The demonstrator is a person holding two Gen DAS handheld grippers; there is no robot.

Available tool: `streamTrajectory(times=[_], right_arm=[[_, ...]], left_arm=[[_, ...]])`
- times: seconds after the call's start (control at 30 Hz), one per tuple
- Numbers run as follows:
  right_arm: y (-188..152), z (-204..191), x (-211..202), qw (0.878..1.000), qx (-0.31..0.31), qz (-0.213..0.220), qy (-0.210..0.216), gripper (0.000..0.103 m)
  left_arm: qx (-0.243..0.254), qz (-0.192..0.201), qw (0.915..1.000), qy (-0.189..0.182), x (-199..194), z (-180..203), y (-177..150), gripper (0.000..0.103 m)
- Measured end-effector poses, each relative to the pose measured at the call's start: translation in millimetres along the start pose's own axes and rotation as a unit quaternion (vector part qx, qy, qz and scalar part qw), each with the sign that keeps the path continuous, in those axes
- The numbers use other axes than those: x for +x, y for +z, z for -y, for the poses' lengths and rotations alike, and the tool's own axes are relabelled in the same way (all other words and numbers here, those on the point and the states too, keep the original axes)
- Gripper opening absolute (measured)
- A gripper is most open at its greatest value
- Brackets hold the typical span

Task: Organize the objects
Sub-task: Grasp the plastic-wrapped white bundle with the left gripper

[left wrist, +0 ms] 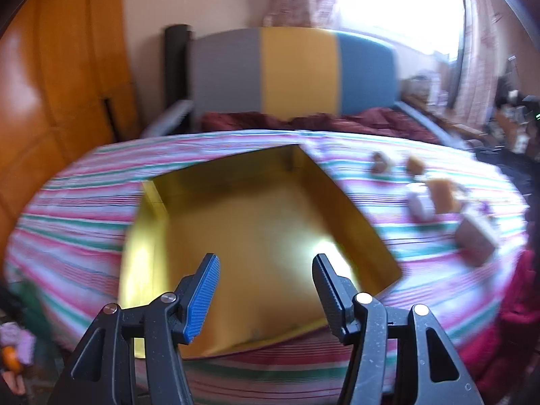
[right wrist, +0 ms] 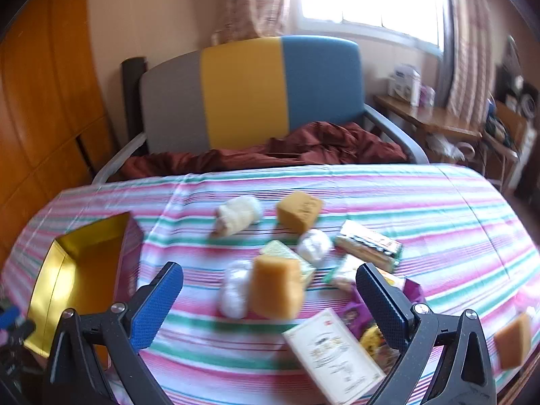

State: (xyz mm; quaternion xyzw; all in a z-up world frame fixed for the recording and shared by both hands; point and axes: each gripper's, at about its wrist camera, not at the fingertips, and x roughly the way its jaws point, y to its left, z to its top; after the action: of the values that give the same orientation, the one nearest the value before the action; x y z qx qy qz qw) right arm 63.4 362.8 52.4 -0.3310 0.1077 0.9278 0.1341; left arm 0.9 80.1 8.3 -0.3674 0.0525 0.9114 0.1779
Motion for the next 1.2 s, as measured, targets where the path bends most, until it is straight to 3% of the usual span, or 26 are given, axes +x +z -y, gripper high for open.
streamTrajectory(times=[0.1,0.27,0.33,0.53,0.83,1.03,1.2], right_arm=[[0.1,38.5,6.1,0.998,0.058,0.002,0.004,0.103],[-4.4,86.3,9.0,0.984,0.178,0.005,0.023,0.103],[-5.5,94.4,6.7,0.979,0.200,0.013,0.022,0.103],[-8.4,110.6,10.5,0.969,0.245,0.004,0.035,0.103],[-8.9,106.0,16.1,0.969,0.237,-0.007,0.066,0.103],[-9.8,102.2,20.5,0.969,0.231,-0.018,0.081,0.103],[-9.7,100.1,24.0,0.970,0.226,-0.025,0.087,0.103]], left_arm=[[-0.005,-0.026,0.9969,-0.074,6.1,12.7,4.7,0.060],[0.051,-0.031,0.9918,-0.113,17.4,59.8,12.4,0.060],[0.056,-0.039,0.9868,-0.147,22.3,74.7,19.0,0.060],[0.078,-0.092,0.9746,-0.189,53.7,124.1,36.2,0.066],[0.060,-0.161,0.9651,-0.198,110.2,158.8,60.3,0.067],[0.044,-0.163,0.9700,-0.175,152.2,175.0,75.2,0.066],[0.022,-0.170,0.9705,-0.170,185.3,183.2,83.2,0.058]])
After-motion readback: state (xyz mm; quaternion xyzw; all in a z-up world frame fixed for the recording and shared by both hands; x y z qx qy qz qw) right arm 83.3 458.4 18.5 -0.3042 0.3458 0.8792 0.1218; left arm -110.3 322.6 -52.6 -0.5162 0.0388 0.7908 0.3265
